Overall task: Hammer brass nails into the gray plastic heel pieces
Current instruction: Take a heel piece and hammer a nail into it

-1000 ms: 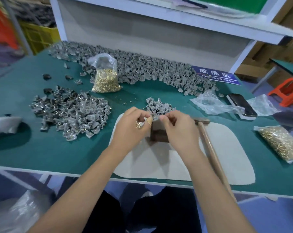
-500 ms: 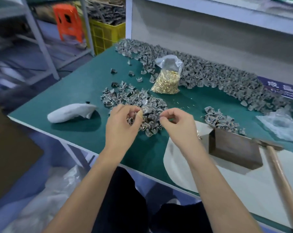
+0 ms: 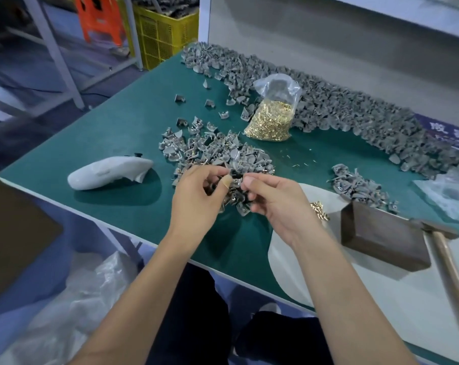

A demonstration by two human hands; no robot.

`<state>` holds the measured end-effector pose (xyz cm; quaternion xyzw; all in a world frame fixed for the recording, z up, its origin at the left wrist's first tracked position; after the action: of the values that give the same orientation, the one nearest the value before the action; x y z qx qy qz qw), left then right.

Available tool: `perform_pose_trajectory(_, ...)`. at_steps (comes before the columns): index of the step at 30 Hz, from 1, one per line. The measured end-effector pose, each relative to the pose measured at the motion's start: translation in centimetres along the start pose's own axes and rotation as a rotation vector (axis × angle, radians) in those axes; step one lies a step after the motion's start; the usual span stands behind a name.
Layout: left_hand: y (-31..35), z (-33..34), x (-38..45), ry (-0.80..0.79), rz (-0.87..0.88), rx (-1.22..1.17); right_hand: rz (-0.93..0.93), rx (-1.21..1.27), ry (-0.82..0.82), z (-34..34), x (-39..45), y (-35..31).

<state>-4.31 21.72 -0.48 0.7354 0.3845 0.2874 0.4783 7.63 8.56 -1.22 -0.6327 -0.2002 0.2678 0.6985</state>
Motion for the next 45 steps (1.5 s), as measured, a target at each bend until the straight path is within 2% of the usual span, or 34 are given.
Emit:
perform_pose_trajectory(5,0.0,-0.2,-0.3,0.01,0.004,-0.014,-0.007,-0.054,0.041,-1.3,-0.1,-0.2)
perform_pose_trajectory(13,0.9,-0.4,-0.8,0.013,0.026,0.008,-0.093,-0.145,0.177,-9.0,-1.6,-3.3)
perform_pose_trajectory(16,1.3,-0.8,-1.0,0.049,0.052,0.028,-0.202,-0.317,0.256,-12.7,-2.7,-5.1)
perform_pose_trajectory(20,3.5,0.3,-2.5,0.077,0.164,0.127,-0.446,-0.659,0.333,-15.8,-4.8,-8.6)
perform_pose_trajectory(21,4.6,1.2,-3.2,0.052,0.22,0.142,-0.493,-0.756,0.339,-16.1,-5.4,-9.2)
perform_pose_trajectory(23,6.5,4.3,-4.6,-0.093,0.297,0.166,-0.533,-0.998,0.326,-16.2,-6.3,-9.7)
perform_pose_trajectory(26,7.3,9.7,-6.0,-0.335,0.255,0.337,-0.576,-1.281,0.268,-16.2,-6.8,-9.6)
perform_pose_trajectory(28,7.1,11.3,-6.1,-0.323,0.186,0.436,-0.621,-1.274,0.214,-16.7,-6.9,-9.2)
perform_pose_trajectory(30,6.8,11.4,-5.7,-0.244,0.13,0.472,-0.647,-1.194,0.21,-17.6,-7.2,-8.6)
perform_pose_trajectory(34,6.5,11.4,-5.2,-0.178,0.058,0.536,-0.763,-1.042,0.415,-19.4,-8.9,-8.5)
perform_pose_trajectory(38,7.9,11.8,-5.3,-0.137,0.152,0.694,-0.858,-0.947,0.519,-19.9,-9.6,-8.9)
perform_pose_trajectory(40,8.8,12.3,-5.6,-0.161,0.189,0.624,-0.898,-0.925,0.516,-19.8,-9.8,-8.8)
perform_pose_trajectory(43,9.8,14.7,-6.8,-0.439,0.079,0.15,-0.942,-0.936,0.435,-19.1,-9.9,-8.6)
perform_pose_trajectory(45,10.8,16.5,-7.9,-0.548,0.016,-0.045,-0.982,-0.956,0.366,-18.5,-9.9,-8.7)
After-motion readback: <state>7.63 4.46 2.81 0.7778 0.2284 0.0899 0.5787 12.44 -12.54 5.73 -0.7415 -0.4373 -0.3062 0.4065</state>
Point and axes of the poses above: each hand's wrist, its own x-axis towards the middle knuckle, its own z-axis out of the palm, y = z × x, the point moved 8 cm from there along x, towards the middle knuckle, and after that the axes turned 15 degrees about -z, right-handed, at the moved point
